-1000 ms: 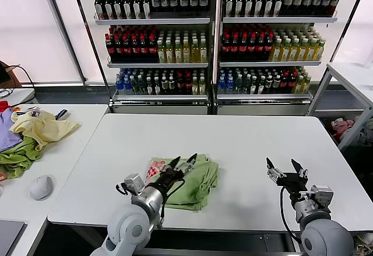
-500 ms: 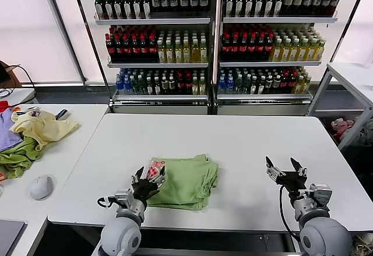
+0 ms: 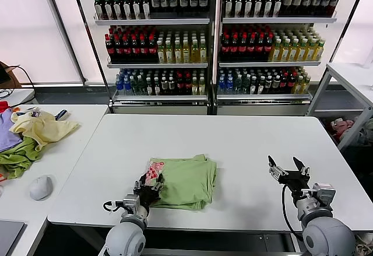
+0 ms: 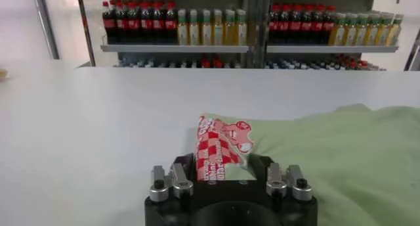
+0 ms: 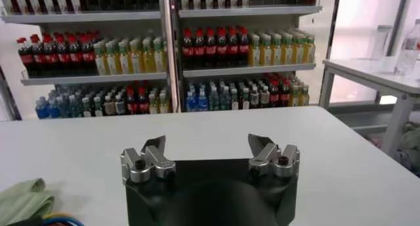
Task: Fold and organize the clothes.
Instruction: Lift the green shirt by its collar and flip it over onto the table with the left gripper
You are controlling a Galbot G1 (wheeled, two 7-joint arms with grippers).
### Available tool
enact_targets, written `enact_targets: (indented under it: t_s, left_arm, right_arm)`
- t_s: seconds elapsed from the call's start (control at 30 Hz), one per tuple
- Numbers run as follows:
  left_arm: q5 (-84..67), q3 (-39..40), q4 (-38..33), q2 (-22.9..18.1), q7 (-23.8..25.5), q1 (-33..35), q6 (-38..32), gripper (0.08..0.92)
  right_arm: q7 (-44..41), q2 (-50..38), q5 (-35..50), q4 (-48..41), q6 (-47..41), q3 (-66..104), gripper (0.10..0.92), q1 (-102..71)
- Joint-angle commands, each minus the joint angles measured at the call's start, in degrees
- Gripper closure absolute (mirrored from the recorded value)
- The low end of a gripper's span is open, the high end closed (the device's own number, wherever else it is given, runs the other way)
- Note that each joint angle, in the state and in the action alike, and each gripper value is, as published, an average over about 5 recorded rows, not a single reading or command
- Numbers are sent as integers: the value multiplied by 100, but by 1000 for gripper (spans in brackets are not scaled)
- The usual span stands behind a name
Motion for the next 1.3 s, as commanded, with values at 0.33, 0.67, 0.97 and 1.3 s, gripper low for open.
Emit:
enact_targets:
  t_s: [0.33, 0.67, 0.97, 1.3]
  left_arm:
    - [-2308, -773, -405, 179, 83, 38, 219, 793]
    - [-3572, -2352, -1041, 1231, 25, 76, 497, 867]
    - [-4309, -3595, -1422, 2506, 8, -66, 976, 867]
    - [-2875, -1962, -2219, 2227, -162, -279, 1061, 867]
  right_arm:
    - [13, 0, 9, 37, -5, 6, 203, 5]
    - [17, -6, 49, 40, 0, -18, 203, 71]
    - [10, 44, 55, 59, 20, -93, 203, 140]
    - [-5, 77, 69, 181, 44, -84, 203, 106]
